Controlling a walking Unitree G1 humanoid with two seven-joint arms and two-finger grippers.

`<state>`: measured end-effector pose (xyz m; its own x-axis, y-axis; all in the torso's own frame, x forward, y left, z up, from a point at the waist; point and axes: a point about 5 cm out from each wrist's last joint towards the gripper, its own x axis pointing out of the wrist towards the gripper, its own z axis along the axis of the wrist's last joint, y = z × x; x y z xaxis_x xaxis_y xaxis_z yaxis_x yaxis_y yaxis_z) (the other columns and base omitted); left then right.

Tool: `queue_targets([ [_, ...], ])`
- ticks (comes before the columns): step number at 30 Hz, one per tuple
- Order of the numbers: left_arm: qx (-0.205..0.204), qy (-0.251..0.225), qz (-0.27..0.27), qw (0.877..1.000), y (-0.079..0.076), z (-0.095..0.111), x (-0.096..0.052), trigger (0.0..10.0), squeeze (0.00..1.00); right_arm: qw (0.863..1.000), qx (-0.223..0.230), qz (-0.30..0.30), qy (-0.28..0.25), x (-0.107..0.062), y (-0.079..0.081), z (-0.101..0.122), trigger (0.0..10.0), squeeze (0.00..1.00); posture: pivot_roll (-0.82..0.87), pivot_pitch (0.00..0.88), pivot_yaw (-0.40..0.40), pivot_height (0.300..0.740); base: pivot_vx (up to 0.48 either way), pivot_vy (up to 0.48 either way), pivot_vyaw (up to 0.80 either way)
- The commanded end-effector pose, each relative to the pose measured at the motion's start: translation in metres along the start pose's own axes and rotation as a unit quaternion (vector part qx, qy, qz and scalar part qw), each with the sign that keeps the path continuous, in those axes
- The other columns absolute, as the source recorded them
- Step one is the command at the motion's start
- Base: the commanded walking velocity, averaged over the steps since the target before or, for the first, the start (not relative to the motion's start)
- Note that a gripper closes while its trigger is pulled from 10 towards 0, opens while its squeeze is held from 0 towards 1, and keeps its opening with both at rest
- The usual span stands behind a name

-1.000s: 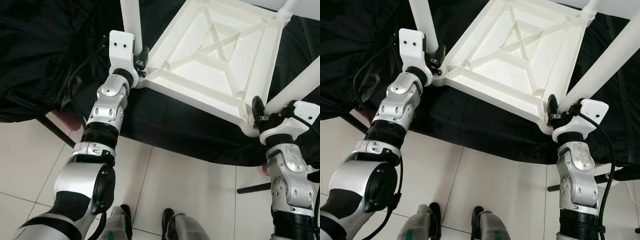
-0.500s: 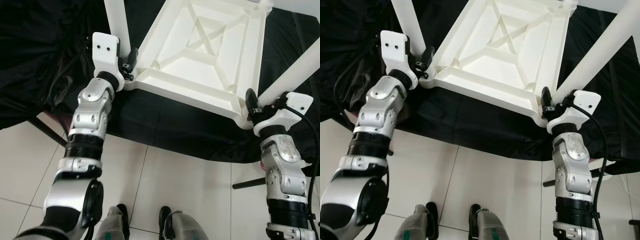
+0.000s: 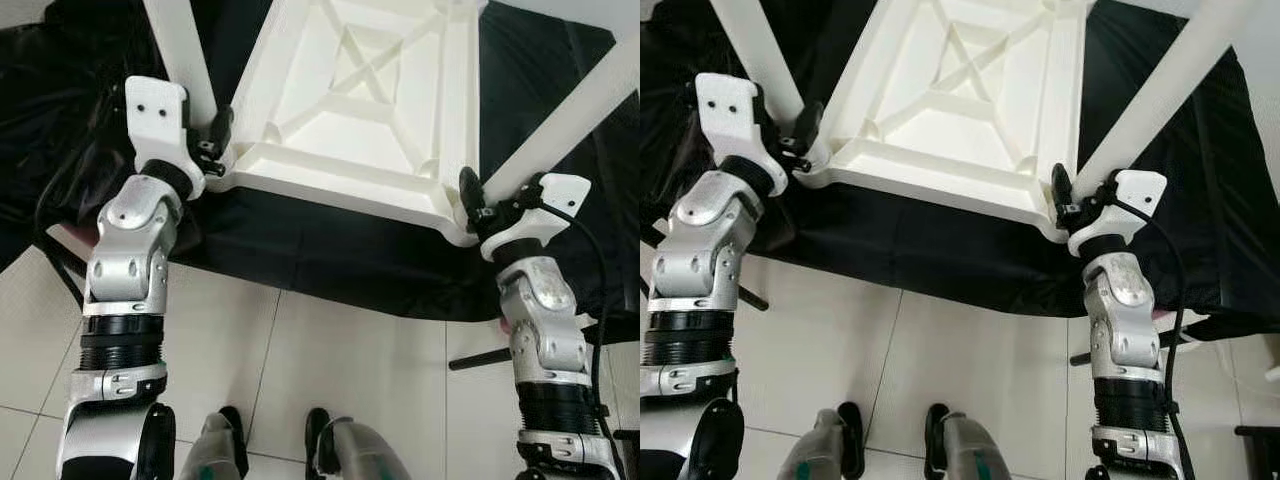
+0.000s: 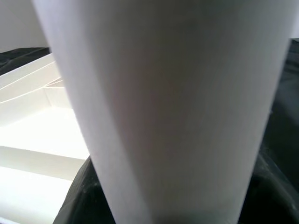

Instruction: Building children table

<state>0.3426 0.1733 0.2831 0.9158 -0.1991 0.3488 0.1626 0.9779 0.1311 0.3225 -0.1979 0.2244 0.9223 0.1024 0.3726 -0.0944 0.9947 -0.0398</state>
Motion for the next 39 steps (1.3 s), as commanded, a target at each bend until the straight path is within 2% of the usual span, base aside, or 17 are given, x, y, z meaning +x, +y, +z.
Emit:
queue_targets([
  [1, 0.009, 0.02, 0.039, 0.999, 0.018, -0.006, -0.01, 10.0, 0.0, 0.998, 0.003, 0.006, 0.054, -0.005, 0.002, -0.023, 10.0, 0.0, 0.15, 0.279, -0.099, 0.74, 0.0, 0.0, 0.0],
  [6, 0.01, 0.026, 0.05, 0.998, 0.022, -0.003, -0.016, 10.0, 0.0, 0.999, 0.005, 0.018, 0.052, -0.002, 0.006, -0.024, 10.0, 0.0, 0.15, 0.275, -0.102, 0.74, 0.0, 0.0, 0.0],
  [11, 0.007, 0.03, 0.054, 0.998, 0.024, -0.002, -0.017, 10.0, 0.0, 0.999, 0.001, 0.015, 0.05, -0.001, 0.004, -0.025, 10.0, 0.0, 0.14, 0.269, -0.106, 0.74, 0.0, 0.0, 0.0],
  [16, -0.006, 0.032, 0.032, 0.999, 0.017, -0.005, -0.016, 10.0, 0.0, 0.999, -0.001, 0.01, 0.052, -0.004, 0.001, -0.027, 10.0, 0.0, 0.14, 0.262, -0.104, 0.74, 0.0, 0.0, 0.0],
  [17, -0.014, 0.032, 0.027, 0.999, 0.016, -0.006, -0.016, 10.0, 0.0, 0.999, 0.0, 0.009, 0.051, -0.005, 0.0, -0.028, 10.0, 0.55, 0.14, 0.262, -0.104, 0.74, 0.0, 0.0, 0.0],
  [18, -0.027, 0.029, 0.023, 0.999, 0.015, -0.005, -0.015, 10.0, 1.0, 0.999, 0.004, 0.008, 0.048, -0.006, 0.0, -0.027, 10.0, 1.0, 0.14, 0.262, -0.104, 0.74, 0.0, 0.0, 0.0],
  [24, -0.039, 0.02, 0.003, 0.999, 0.012, -0.002, -0.014, 10.0, 1.0, 0.999, 0.008, 0.006, 0.039, -0.009, 0.0, -0.026, 10.0, 1.0, 0.14, 0.262, -0.104, 0.74, 0.0, 0.0, 0.0],
  [31, -0.027, 0.016, -0.024, 0.999, 0.007, 0.003, -0.017, 10.0, 1.0, 1.0, 0.007, -0.023, 0.003, -0.016, -0.009, -0.015, 10.0, 1.0, 0.12, 0.244, -0.085, 0.74, 0.0, 0.0, 0.0],
  [36, -0.023, 0.019, -0.024, 0.999, 0.007, 0.004, -0.02, 10.0, 1.0, 0.999, 0.001, -0.033, -0.005, -0.019, -0.012, -0.011, 10.0, 1.0, 0.12, 0.244, -0.085, 0.74, 0.0, 0.0, 0.0],
  [37, -0.035, 0.024, -0.032, 0.999, 0.006, 0.003, -0.025, 10.0, 0.63, 0.999, 0.0, -0.031, -0.009, -0.023, -0.012, -0.009, 10.0, 0.0, 0.12, 0.244, -0.078, 0.74, 0.0, 0.0, 0.0],
  [38, -0.047, 0.026, -0.042, 0.998, 0.003, 0.003, -0.031, 10.0, 0.0, 1.0, 0.0, -0.029, -0.011, -0.026, -0.011, -0.007, 10.0, 0.0, 0.12, 0.244, -0.078, 0.74, 0.0, 0.0, 0.0],
  [39, -0.047, 0.026, -0.042, 0.998, 0.003, 0.003, -0.031, 10.0, 0.0, 1.0, 0.0, -0.029, -0.011, -0.026, -0.011, -0.007, 10.0, 0.0, 0.12, 0.244, -0.078, 0.74, 0.0, 0.0, 0.0],
])
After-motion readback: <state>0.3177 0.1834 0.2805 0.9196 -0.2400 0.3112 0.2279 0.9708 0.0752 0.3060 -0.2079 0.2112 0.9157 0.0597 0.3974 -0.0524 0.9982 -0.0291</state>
